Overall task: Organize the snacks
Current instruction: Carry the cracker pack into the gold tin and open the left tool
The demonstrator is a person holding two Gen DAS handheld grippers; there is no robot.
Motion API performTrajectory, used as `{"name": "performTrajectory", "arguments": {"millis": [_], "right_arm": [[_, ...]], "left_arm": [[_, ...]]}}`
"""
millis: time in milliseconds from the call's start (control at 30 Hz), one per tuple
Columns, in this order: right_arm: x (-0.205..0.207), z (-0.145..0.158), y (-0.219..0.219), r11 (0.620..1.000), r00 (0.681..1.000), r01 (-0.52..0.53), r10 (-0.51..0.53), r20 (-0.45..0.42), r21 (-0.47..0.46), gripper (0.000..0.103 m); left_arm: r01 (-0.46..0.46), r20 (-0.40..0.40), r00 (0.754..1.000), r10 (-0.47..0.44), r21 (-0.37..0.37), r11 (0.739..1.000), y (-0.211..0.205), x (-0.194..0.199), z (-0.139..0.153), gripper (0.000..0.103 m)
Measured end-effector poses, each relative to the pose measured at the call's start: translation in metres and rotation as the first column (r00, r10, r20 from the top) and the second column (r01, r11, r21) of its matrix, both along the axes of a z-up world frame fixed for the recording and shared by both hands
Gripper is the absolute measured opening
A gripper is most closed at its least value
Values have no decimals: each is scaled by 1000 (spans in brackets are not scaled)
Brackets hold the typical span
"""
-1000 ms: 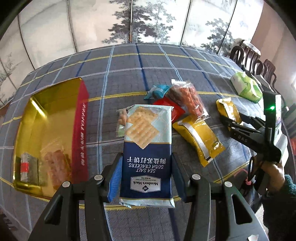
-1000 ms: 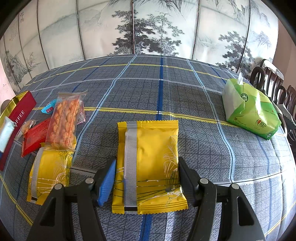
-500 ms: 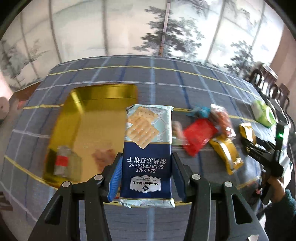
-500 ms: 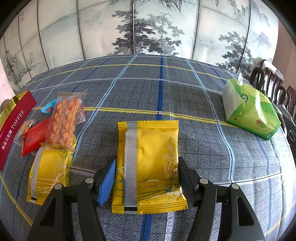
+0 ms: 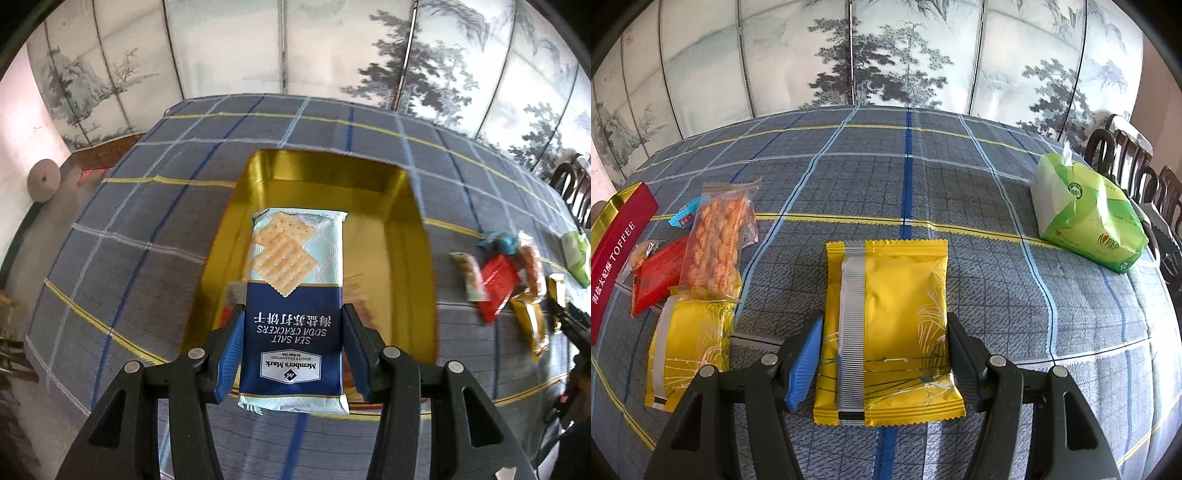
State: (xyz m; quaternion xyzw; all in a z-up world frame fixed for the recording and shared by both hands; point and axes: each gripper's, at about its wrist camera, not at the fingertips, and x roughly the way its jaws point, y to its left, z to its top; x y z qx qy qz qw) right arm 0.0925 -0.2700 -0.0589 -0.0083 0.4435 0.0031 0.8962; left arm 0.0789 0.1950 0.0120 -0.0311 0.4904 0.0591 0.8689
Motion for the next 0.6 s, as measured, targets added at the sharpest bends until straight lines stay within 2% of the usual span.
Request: {"name": "performTrajectory", "arguments": {"millis": [600], "right_arm": [[19, 4, -1, 999, 993, 39, -40, -107, -8, 65]], "left_arm": [[36, -34, 999, -35, 37, 999, 12, 10, -25, 45]]}}
